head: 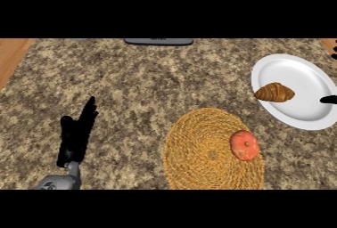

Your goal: Pick the croissant from the placemat and place it in the plate

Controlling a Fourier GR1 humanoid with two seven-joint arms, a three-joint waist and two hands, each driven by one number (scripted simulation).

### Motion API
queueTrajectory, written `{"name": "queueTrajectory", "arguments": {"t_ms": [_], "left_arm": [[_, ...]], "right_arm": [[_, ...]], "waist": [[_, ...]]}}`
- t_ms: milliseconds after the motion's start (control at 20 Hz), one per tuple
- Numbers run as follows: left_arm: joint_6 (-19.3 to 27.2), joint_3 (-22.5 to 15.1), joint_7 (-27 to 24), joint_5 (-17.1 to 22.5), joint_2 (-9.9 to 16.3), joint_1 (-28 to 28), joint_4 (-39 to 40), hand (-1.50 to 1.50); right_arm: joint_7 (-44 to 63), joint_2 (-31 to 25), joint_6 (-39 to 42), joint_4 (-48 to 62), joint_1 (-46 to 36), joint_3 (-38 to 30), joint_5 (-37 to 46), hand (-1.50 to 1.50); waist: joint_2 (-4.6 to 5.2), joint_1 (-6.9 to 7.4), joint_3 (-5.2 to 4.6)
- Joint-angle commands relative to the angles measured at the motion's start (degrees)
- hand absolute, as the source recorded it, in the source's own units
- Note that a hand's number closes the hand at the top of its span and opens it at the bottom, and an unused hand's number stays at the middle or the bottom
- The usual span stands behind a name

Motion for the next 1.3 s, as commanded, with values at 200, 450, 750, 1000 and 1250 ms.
{"name": "queueTrajectory", "arguments": {"t_ms": [200,450,750,1000,1250], "left_arm": [[-0.03,-0.24,0.95,-0.78,0.01,-0.29,-0.39,0.0],[-1.44,0.29,-1.97,0.03,-0.01,-0.12,1.98,0.0],[0.34,-0.72,0.45,-1.11,-1.22,1.88,-2.15,0.0],[-0.51,1.4,-1.68,-0.24,-0.77,-1.37,2.52,0.0],[-0.1,-0.47,1.87,-1.04,-1.63,-1.13,-1.26,0.0]], "right_arm": [[-7.42,0.14,5.79,0.07,3.68,0.3,-1.49,-1.5],[-6.14,1.17,4.23,-0.52,1.7,0.52,-2.53,-1.5],[-6.63,2.02,-2.26,0.4,4.21,2.07,-1.26,-1.5],[-6.23,1.09,-3.95,0.84,4.57,2.59,-1.13,-1.5],[-7.43,0.92,-6.99,1.52,5.54,2.75,-0.81,-1.5]], "waist": [[0.0,0.21,0.03],[0.03,0.19,-0.02],[0.1,0.71,0.04],[0.14,0.15,0.0],[0.38,0.89,0.11]]}}
